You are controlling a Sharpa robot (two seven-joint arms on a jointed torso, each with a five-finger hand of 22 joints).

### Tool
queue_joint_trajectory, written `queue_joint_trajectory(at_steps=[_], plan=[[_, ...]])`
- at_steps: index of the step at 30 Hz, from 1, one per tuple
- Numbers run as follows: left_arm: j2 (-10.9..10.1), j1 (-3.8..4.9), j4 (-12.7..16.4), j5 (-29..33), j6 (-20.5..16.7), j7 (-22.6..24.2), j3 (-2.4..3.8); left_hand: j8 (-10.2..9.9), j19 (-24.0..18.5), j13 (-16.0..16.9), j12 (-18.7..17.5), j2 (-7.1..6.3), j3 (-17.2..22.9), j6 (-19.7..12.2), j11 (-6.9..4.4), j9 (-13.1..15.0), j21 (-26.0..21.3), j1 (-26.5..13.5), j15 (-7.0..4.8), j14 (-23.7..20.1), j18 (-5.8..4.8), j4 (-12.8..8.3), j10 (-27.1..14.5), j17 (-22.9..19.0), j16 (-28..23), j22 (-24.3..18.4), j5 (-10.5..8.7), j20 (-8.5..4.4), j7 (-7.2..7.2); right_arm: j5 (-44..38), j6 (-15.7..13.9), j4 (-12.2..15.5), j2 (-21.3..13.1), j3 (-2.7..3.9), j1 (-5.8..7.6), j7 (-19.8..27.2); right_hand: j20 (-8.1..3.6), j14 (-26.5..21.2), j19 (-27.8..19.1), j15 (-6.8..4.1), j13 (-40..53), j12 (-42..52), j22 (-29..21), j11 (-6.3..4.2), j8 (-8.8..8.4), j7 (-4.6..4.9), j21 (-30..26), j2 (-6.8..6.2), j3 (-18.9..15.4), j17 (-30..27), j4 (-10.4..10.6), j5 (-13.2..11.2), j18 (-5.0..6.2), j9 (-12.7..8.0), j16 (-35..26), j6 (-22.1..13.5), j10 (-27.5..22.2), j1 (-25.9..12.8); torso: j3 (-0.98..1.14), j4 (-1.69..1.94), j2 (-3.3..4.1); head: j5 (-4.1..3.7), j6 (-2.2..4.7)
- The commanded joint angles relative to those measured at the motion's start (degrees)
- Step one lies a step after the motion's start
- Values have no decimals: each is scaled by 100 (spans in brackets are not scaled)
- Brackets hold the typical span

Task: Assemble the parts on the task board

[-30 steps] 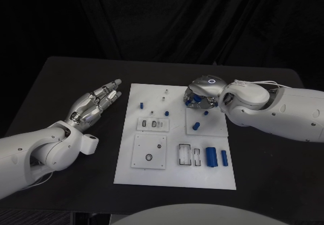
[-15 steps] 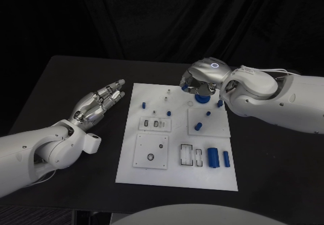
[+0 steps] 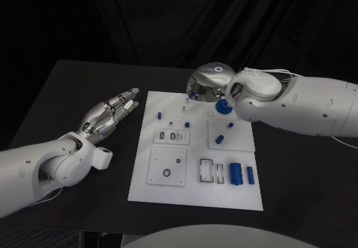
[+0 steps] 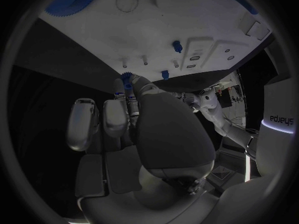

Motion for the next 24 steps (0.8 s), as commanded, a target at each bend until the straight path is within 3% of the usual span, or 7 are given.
queue_joint_trajectory(at_steps=[1, 8, 24], plan=[[7, 8, 21, -13, 59, 1153, 2, 29, 11, -10, -24, -1, 45, -12, 28, 9, -8, 77, 33, -3, 83, 4, -17, -5, -21, 0, 39, 52, 51, 118, 421, -109, 85, 3, -25, -31, 14, 10, -18, 32, -5, -69, 15, 44, -59, 64, -29, -8, 58, 1, 8, -56, -112, 828, -20, -16, -82, -10, 14, 4, 2, 16, 0], [6, 8, 34, -13, 46, 1144, 2, 31, 14, -9, -22, -4, 67, 1, 31, 10, -5, 117, 62, -1, 79, -3, -17, -4, -20, 1, 69, 74, 68, 126, 538, -266, 232, 4, -37, -61, 30, 9, -19, 45, -4, -114, 25, 63, -94, 67, -29, -14, 73, 15, 8, -93, -114, 845, -17, -65, -115, -22, 33, -8, 6, 14, 2], [9, 8, 62, 331, 88, 1108, 0, 36, 29, -6, -15, -13, 103, 33, 35, 14, 6, 183, 114, 19, 59, -8, -6, 3, -12, 6, 116, 101, 98, 128, 572, -453, 374, 5, -51, -127, 54, -4, -14, 66, -1, -182, 60, 87, -156, 67, -17, -18, 108, 17, 0, -142, -120, 865, -23, -139, -178, -28, 18, -15, -3, 26, -15]])
